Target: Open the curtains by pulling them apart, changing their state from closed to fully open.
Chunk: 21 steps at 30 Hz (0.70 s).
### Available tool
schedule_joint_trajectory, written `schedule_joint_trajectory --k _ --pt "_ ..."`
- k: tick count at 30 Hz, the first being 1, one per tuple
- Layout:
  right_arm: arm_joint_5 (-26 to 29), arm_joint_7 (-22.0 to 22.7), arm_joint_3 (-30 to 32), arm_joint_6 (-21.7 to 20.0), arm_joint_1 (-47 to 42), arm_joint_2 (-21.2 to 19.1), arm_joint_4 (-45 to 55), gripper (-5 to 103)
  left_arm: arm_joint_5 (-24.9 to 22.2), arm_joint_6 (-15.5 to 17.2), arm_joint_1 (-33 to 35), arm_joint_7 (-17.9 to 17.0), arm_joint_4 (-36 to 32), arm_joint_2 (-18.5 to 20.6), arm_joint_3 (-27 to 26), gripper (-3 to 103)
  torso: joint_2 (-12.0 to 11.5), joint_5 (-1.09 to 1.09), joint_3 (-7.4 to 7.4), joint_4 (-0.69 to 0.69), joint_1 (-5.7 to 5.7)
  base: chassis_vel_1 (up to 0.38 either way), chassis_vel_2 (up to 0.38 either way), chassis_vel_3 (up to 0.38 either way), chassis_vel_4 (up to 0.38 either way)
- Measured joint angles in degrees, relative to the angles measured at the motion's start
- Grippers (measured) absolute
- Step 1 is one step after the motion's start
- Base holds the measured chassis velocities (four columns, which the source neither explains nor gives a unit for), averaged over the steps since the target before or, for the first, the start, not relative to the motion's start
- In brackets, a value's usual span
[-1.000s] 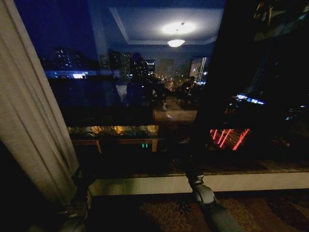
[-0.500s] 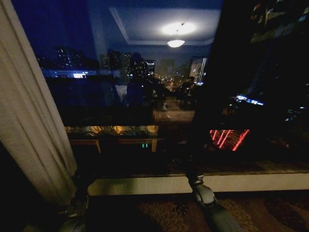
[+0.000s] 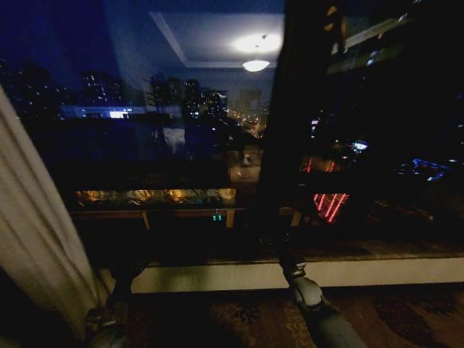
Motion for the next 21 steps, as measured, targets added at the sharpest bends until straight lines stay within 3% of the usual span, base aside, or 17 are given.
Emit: schedule_joint_trajectory --k 21 --pt "0.00 0.00 0.00 0.00 0.00 0.00 0.00 100 0.00 0.03 -0.01 -0.02 0.02 0.01 -0.01 100 0.00 0.01 0.00 0.00 0.00 -0.358 -0.352 0.354 0.364"
